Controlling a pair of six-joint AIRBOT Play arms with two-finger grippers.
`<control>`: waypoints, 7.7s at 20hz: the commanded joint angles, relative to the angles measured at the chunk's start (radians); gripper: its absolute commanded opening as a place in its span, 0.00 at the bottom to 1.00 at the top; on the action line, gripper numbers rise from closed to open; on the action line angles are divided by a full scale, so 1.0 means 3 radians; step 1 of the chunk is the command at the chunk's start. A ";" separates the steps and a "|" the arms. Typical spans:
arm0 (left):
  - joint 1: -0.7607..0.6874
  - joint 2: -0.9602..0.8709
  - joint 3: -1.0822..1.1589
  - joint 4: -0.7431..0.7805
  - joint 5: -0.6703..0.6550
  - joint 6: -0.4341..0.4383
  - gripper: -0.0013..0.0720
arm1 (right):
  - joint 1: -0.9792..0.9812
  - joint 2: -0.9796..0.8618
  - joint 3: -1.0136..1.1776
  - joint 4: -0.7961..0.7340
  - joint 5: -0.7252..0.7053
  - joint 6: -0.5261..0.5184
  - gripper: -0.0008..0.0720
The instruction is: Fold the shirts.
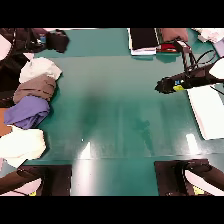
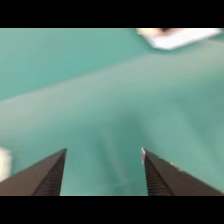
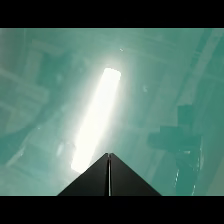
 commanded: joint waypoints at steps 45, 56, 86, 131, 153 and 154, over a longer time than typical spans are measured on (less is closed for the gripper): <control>-0.1635 -0.0557 0.1105 -0.0643 -0.0660 0.0841 0.56 | -0.0060 -0.0001 0.2539 -0.0532 0.0243 0.0004 0.03; -0.0111 -0.0312 0.0183 -0.0931 -0.1508 0.0387 0.79 | -0.0060 -0.0004 0.2533 -0.0533 0.0385 0.0003 0.03; 0.0459 0.0425 -0.2169 -0.1684 0.0127 0.0415 0.05 | -0.0931 0.0553 0.0271 -0.0500 0.1087 0.0003 0.03; 0.0459 0.0734 0.0453 -0.0524 -0.1269 0.0399 0.05 | -0.1442 0.0266 0.1610 -0.0164 0.1321 -0.0058 0.03; 0.1230 -0.0238 -0.1288 -0.1087 -0.1024 0.0473 0.77 | -0.1202 -0.0683 0.0576 -0.0411 0.0567 -0.0089 0.54; 0.1231 -0.0239 -0.1516 -0.1302 -0.0919 0.0516 0.77 | -0.1202 -0.0596 0.0456 -0.0411 0.0544 -0.0089 0.54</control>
